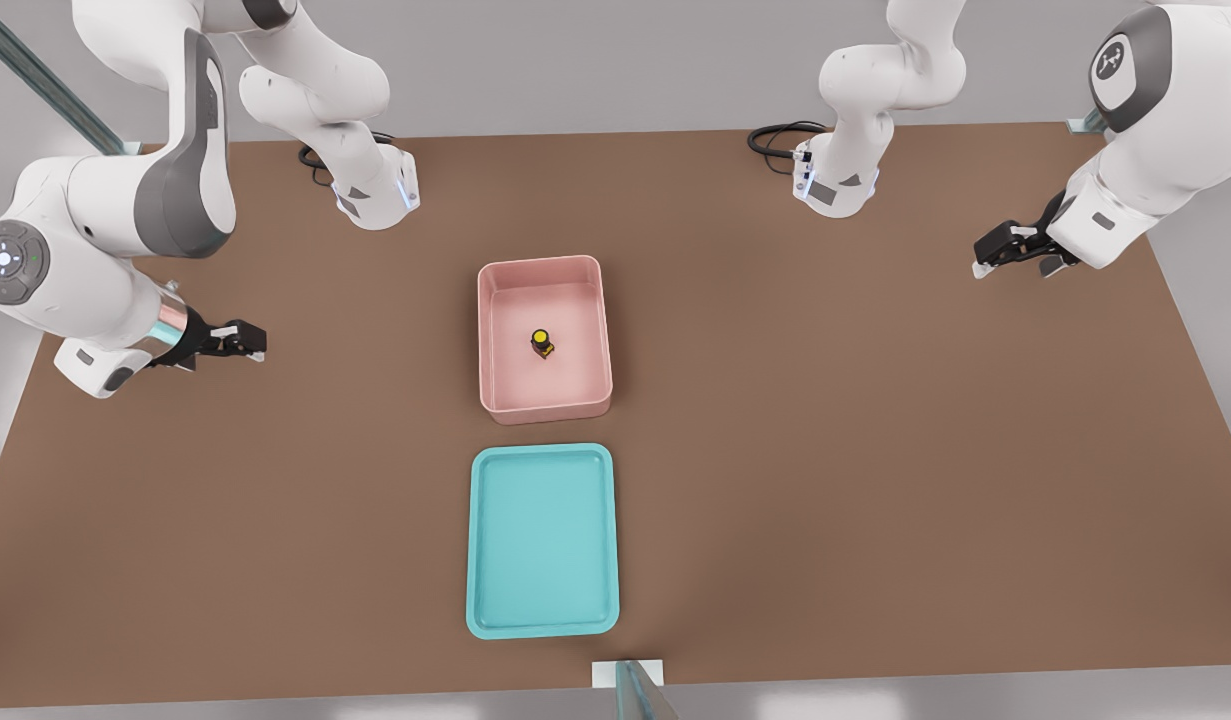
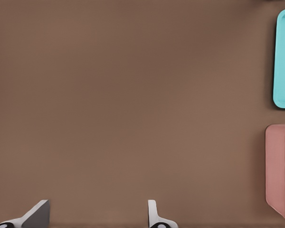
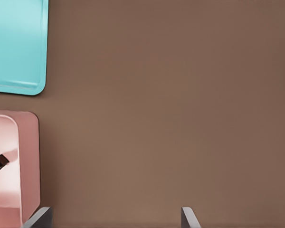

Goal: The left arm remains still, and the right arm places the button from the box into the tray

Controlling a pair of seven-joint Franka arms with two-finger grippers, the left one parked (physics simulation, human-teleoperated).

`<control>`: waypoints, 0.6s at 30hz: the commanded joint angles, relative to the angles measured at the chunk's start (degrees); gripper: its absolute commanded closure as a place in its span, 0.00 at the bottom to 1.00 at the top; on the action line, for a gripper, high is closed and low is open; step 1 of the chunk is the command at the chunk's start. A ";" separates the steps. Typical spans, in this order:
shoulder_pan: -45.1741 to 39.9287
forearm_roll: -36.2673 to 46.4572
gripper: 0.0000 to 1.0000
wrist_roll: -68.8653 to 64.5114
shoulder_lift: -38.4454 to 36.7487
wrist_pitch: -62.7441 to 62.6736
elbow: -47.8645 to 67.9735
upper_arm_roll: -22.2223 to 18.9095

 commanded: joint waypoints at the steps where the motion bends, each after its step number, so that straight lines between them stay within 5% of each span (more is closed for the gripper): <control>1: -0.05 -0.03 0.00 -2.32 -0.06 -0.08 -0.02 -0.03; 4: 1.09 0.06 0.00 -2.14 1.70 -0.09 -0.02 1.37; 8: 1.53 1.64 0.00 36.34 10.14 2.28 -0.20 19.92; 13: 5.92 -0.29 0.00 62.02 4.43 24.26 -22.08 24.49; 18: 9.44 -0.38 0.00 81.97 9.79 31.64 -24.63 27.92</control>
